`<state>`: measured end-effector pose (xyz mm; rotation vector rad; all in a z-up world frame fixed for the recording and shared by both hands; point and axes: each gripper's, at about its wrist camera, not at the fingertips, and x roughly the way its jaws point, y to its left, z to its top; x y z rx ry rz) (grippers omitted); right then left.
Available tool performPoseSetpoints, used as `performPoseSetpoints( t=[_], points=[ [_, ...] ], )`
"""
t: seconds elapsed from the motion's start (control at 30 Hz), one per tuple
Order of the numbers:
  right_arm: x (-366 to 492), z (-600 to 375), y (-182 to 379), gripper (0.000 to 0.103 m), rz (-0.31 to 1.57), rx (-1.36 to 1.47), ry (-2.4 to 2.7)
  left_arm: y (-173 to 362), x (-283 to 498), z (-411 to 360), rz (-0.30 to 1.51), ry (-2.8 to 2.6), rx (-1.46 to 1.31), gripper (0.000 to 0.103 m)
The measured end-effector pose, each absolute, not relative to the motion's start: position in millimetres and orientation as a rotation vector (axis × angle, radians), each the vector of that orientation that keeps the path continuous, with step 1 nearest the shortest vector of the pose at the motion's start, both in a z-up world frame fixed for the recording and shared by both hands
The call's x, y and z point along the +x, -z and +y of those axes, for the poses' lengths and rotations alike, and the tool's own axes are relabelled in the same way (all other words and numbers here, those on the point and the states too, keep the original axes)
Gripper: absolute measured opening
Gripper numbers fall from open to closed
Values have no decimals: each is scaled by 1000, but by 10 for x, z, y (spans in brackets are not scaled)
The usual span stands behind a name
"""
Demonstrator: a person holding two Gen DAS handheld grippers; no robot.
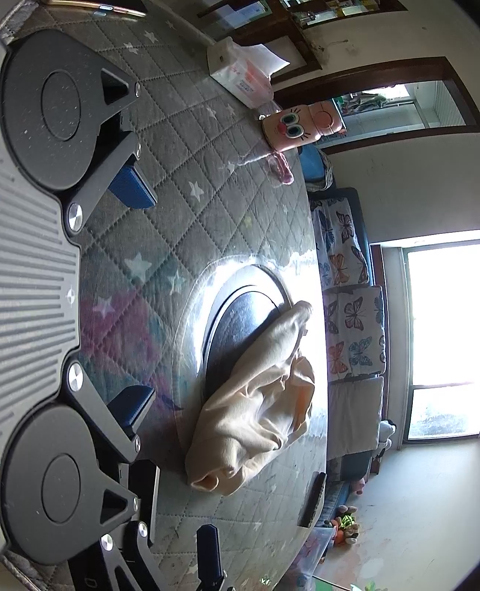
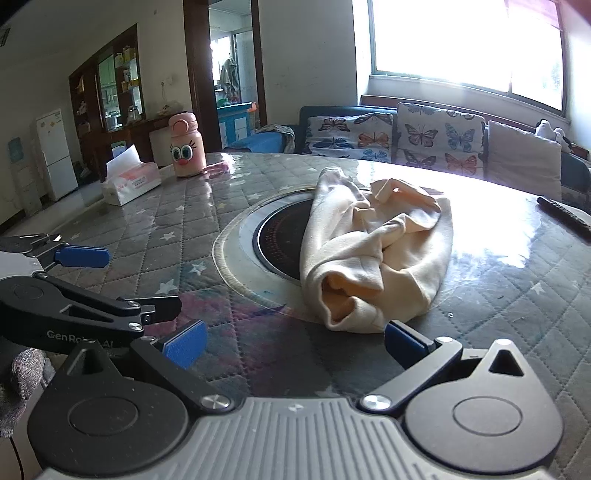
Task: Fold clothes
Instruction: 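Move both grippers toward the crumpled cream sweatshirt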
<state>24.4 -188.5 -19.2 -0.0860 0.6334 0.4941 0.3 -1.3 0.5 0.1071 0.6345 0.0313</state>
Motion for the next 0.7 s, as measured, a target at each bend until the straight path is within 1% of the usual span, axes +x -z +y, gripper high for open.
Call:
performPoseSetpoints(
  t=[0.37,0.7],
  points=[
    [232,-1947,185,103,630,-96,-486,-41,61,-144,640,-3,122,103],
    [291,-1972,202,103,676,-126,-470,-45,163,-173,652,10,142,103]
  ],
)
